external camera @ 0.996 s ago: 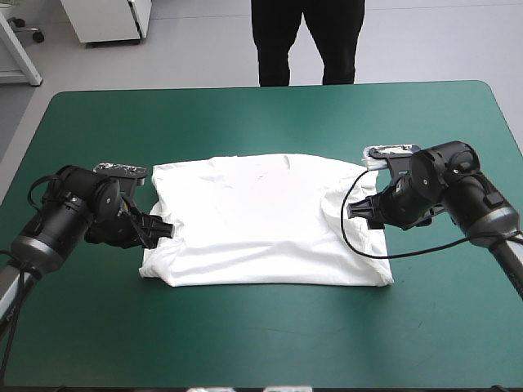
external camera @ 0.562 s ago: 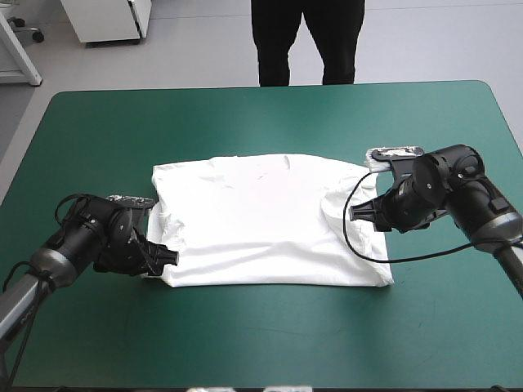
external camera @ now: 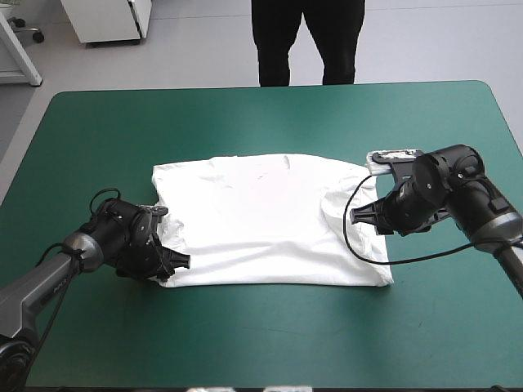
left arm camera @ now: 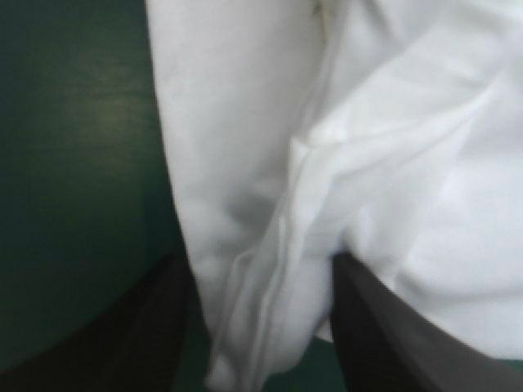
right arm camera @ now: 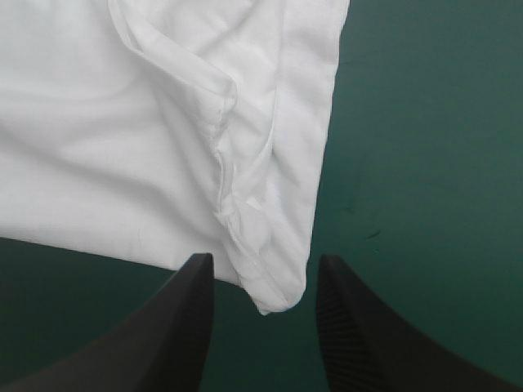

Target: Fold the cloth

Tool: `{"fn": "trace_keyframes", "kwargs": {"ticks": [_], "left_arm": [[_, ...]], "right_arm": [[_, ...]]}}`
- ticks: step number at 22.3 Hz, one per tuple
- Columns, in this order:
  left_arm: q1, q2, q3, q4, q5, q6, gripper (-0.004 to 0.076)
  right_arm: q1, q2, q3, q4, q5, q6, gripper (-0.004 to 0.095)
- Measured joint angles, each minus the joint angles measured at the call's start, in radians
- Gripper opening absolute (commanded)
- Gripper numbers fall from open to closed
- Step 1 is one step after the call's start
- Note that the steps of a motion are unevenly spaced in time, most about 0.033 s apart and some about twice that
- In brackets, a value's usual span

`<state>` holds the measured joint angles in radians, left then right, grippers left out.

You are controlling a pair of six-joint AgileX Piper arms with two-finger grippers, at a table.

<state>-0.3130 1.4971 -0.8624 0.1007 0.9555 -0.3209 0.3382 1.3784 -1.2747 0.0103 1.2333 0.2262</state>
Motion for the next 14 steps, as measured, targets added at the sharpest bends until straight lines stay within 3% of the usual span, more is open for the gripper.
{"fn": "trace_keyframes", "kwargs": {"ticks": [2, 6, 10, 14], "left_arm": [[-0.005, 0.011, -0.006, -0.019, -0.008, -0.025, -0.0003], [-0.01, 0.013, -0.006, -0.03, -0.021, -0.044, -0.0003], [-0.011, 0.013, -0.006, -0.029, -0.021, -0.044, -0.0003], [-0.011, 0.013, -0.006, -0.029, -0.022, -0.044, -0.0003]], "right_arm": [[0.0, 0.0, 0.0, 0.0, 0.002, 0.0, 0.0378], [0.0, -0.006, 0.0, 0.001, 0.002, 0.002, 0.0398], [0.0, -0.036, 0.001, 0.003, 0.003, 0.015, 0.0599], [0.0, -0.042, 0.029, 0.018, 0.002, 0.027, 0.0654]]}}
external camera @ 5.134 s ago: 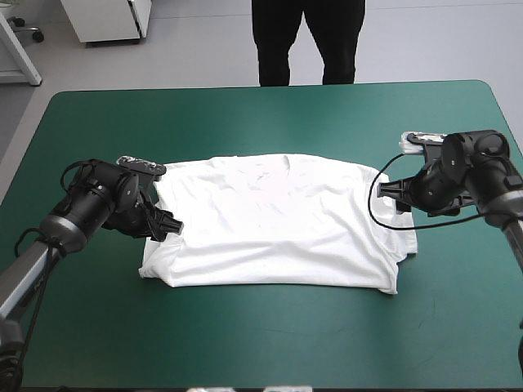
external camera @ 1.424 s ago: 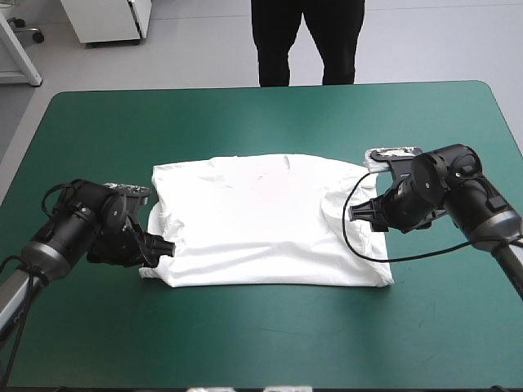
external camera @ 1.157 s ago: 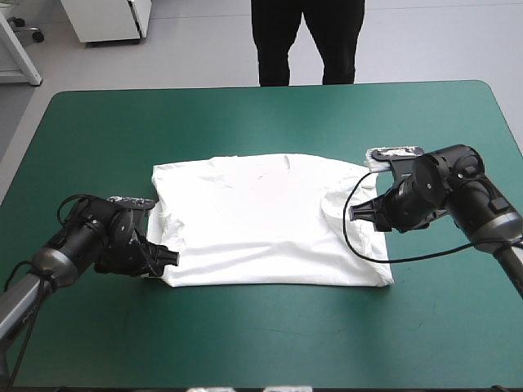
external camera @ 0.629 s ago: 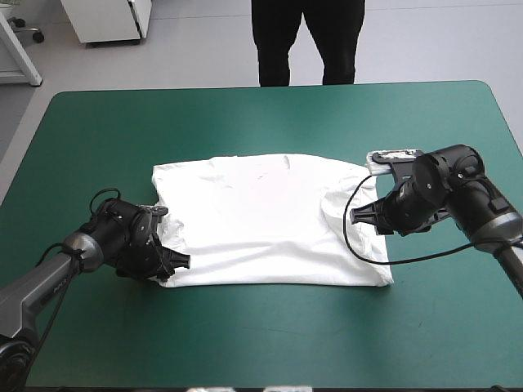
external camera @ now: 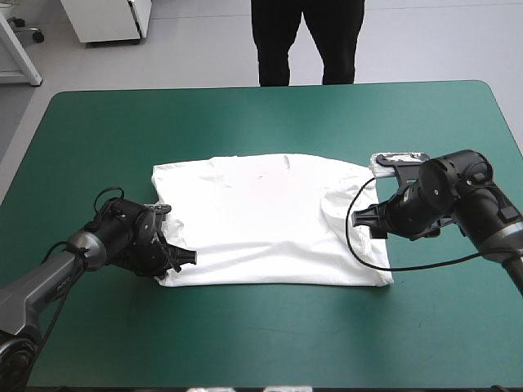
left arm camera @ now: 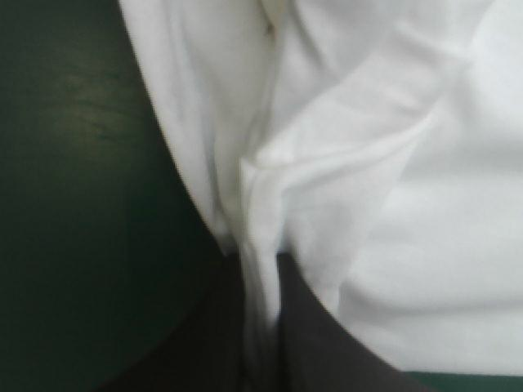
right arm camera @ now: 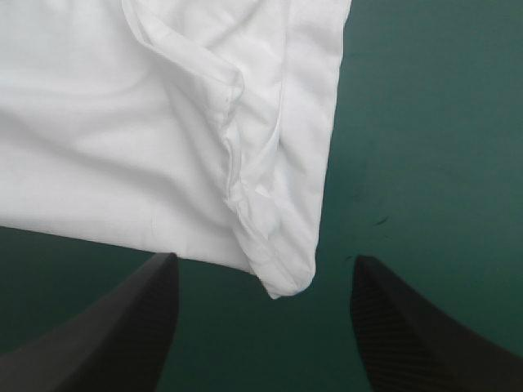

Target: Fold the cloth

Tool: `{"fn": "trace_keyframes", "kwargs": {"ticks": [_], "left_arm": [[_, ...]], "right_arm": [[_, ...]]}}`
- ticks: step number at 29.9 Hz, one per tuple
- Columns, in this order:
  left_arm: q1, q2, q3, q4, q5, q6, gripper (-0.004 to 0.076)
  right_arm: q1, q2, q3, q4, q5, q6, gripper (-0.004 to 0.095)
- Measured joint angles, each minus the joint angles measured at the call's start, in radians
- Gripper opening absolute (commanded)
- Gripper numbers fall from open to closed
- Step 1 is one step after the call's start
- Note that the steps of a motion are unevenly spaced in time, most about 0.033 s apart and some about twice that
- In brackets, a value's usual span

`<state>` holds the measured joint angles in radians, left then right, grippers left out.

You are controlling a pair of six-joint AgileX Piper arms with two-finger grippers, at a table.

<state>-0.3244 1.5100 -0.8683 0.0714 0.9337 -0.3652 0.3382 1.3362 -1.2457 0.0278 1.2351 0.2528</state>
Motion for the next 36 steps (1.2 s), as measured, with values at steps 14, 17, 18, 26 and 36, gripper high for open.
{"fn": "trace_keyframes", "kwargs": {"ticks": [14, 17, 18, 26, 36], "left_arm": [[0.0, 0.0, 0.0, 0.0, 0.0, 0.004, -0.0003], [0.0, 0.0, 0.0, 0.0, 0.0, 0.004, -0.0003], [0.0, 0.0, 0.0, 0.0, 0.0, 0.004, -0.0003], [0.0, 0.0, 0.0, 0.0, 0.0, 0.004, -0.0003], [0.0, 0.0, 0.0, 0.0, -0.002, 0.005, -0.0003]], "right_arm": [[0.0, -0.001, 0.269, -0.002, -0.144, 0.058, 0.0563], [0.0, -0.001, 0.32, 0.018, -0.198, 0.06, 0.0553], [0.0, -0.001, 0.337, 0.023, -0.219, 0.065, 0.0553], [0.0, 0.036, 0.419, 0.029, -0.332, 0.098, 0.0553], [0.0, 0.13, 0.407, 0.047, -0.346, 0.1, 0.0033]]}}
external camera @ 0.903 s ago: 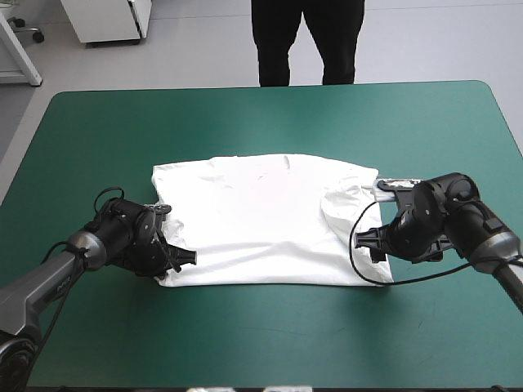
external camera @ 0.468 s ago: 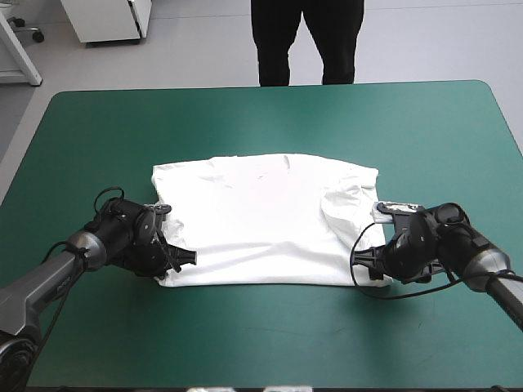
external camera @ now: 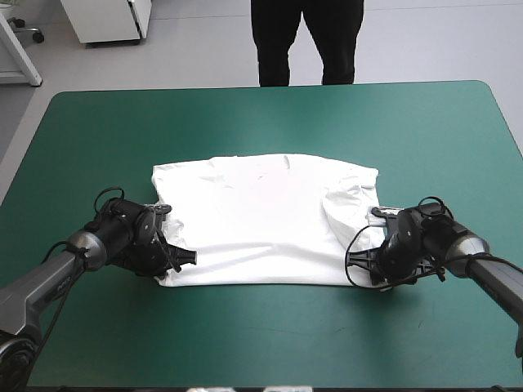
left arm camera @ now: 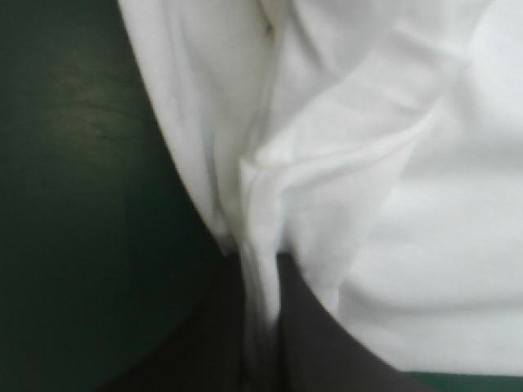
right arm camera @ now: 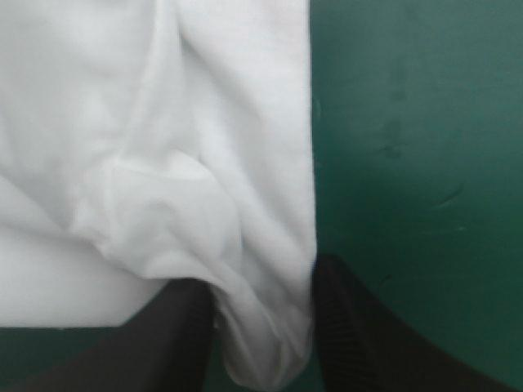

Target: Fold the cloth

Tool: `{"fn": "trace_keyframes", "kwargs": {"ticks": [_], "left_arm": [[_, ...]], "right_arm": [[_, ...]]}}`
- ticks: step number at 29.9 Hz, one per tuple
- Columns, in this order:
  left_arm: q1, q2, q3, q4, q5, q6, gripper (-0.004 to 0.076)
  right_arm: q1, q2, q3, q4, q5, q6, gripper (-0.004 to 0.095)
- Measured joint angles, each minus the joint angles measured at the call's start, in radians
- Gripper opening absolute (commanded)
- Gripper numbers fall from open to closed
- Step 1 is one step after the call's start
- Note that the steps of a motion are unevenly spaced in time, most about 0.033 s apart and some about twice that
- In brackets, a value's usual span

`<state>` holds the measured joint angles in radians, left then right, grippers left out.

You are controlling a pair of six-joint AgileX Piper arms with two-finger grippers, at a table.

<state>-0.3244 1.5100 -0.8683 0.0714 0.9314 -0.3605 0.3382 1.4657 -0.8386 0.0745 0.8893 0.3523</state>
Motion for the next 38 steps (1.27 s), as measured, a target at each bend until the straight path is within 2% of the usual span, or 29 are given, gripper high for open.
{"fn": "trace_keyframes", "kwargs": {"ticks": [1, 8, 14, 18, 23, 29, 38], "left_arm": [[0.0, 0.0, 0.0, 0.0, 0.001, 0.0, -0.0003], [0.0, -0.006, 0.0, 0.0, 0.004, 0.003, -0.0003], [0.006, -0.059, -0.013, 0.082, 0.047, 0.038, -0.0003], [0.006, -0.11, -0.093, 0.155, 0.084, 0.045, -0.0003], [0.006, -0.101, -0.226, 0.222, 0.082, 0.048, -0.0003], [0.006, -0.003, -0.375, 0.3, 0.053, 0.048, -0.0003], [0.01, 0.249, -0.618, 0.373, 0.017, 0.046, -0.0003]], "right_arm": [[0.0, 0.002, 0.0, 0.013, -0.002, -0.004, -0.002], [0.0, -0.012, -0.003, 0.057, -0.011, -0.013, -0.0017], [0.0, -0.093, -0.071, 0.05, 0.054, -0.016, -0.0017], [0.0, -0.125, -0.178, 0.008, 0.083, -0.016, -0.0017], [0.0, -0.115, -0.281, -0.036, 0.082, -0.016, -0.0017], [-0.004, -0.024, -0.412, -0.086, 0.057, -0.016, -0.0017], [-0.083, 0.199, -0.62, -0.088, 0.016, -0.024, -0.0017]]}}
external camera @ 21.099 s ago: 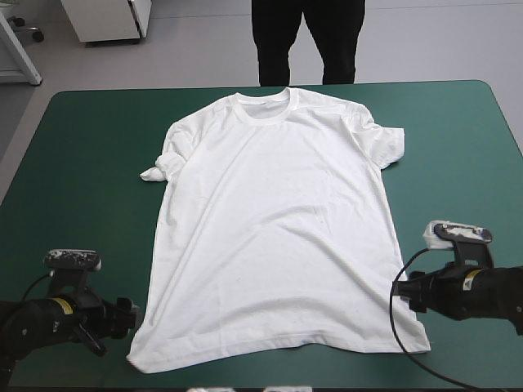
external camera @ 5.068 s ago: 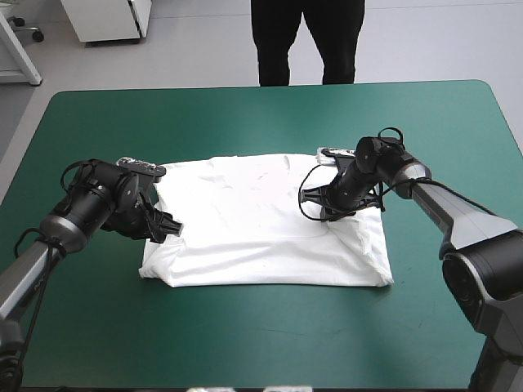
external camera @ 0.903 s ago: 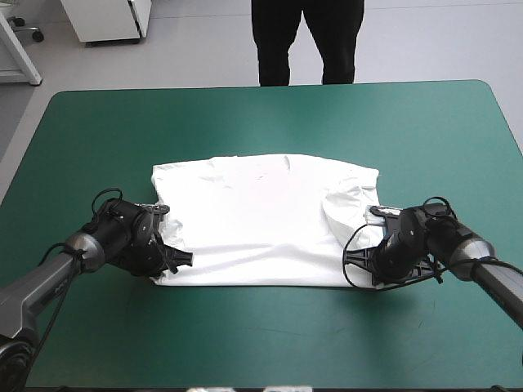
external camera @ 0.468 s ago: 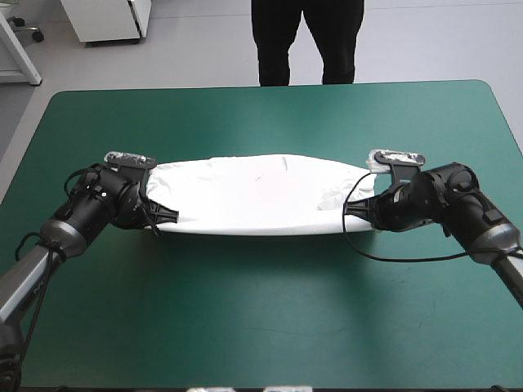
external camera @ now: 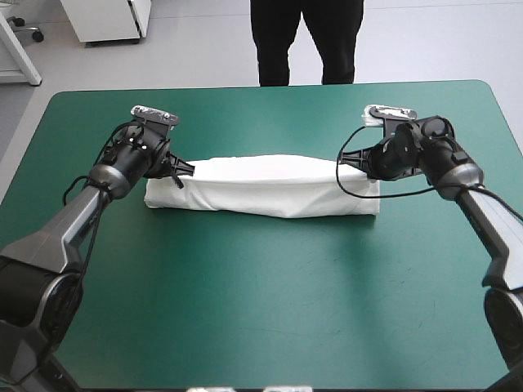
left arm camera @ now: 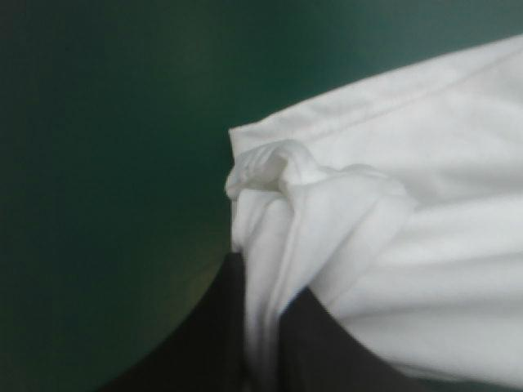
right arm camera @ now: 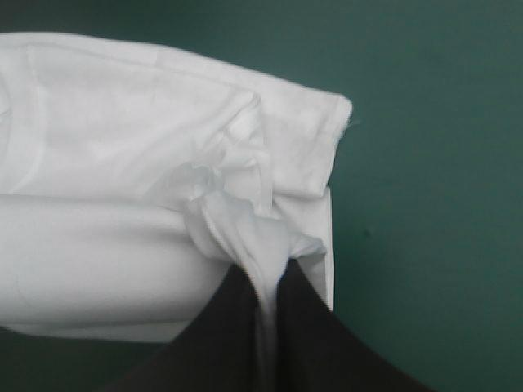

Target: Fold the cloth

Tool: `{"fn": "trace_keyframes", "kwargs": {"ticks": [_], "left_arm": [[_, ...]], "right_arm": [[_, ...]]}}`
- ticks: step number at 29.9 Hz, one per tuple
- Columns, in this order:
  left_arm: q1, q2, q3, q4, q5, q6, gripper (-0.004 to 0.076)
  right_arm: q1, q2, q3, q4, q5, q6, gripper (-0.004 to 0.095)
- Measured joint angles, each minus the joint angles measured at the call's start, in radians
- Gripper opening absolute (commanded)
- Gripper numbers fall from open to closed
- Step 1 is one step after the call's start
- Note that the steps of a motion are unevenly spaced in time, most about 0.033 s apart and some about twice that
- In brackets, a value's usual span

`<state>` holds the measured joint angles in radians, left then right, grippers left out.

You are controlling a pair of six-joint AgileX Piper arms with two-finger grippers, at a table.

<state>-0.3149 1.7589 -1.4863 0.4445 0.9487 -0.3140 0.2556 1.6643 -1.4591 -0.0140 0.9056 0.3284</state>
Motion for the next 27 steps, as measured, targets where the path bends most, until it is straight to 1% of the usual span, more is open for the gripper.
{"fn": "trace_keyframes", "kwargs": {"ticks": [7, 13, 15, 16, 18, 20, 22, 23, 25, 27], "left_arm": [[0.035, 0.15, -0.171, -0.025, -0.006, -0.001, -0.0003], [0.072, 0.224, -0.211, -0.103, -0.05, -0.001, -0.0007], [0.078, 0.241, -0.211, -0.115, -0.054, -0.001, -0.0005], [0.08, 0.248, -0.211, -0.118, -0.054, -0.002, 0.0], [0.084, 0.258, -0.211, -0.12, -0.063, -0.002, 0.0043], [0.084, 0.26, -0.211, -0.122, -0.071, 0.015, 0.0144], [0.085, 0.26, -0.211, -0.125, -0.079, 0.04, 0.0248], [0.085, 0.26, -0.211, -0.125, -0.083, 0.047, 0.0303], [0.087, 0.26, -0.212, -0.126, -0.083, 0.055, 0.0391], [0.087, 0.26, -0.218, -0.128, -0.074, 0.06, 0.0432]], "right_arm": [[-0.046, 0.148, -0.149, 0.031, 0.001, -0.05, -0.0017], [-0.06, 0.251, -0.241, 0.047, 0.003, -0.082, -0.0015], [-0.06, 0.279, -0.259, 0.05, 0.006, -0.084, 0.0015], [-0.06, 0.288, -0.264, 0.052, 0.007, -0.089, 0.0058], [-0.06, 0.306, -0.27, 0.055, 0.01, -0.104, 0.0179], [-0.063, 0.317, -0.274, 0.069, 0.016, -0.12, 0.0347], [-0.066, 0.319, -0.275, 0.074, 0.019, -0.132, 0.0466], [-0.068, 0.319, -0.277, 0.074, 0.02, -0.134, 0.0503], [-0.069, 0.319, -0.289, 0.074, 0.025, -0.136, 0.0513], [-0.069, 0.319, -0.309, 0.074, 0.035, -0.137, 0.0513]]}}
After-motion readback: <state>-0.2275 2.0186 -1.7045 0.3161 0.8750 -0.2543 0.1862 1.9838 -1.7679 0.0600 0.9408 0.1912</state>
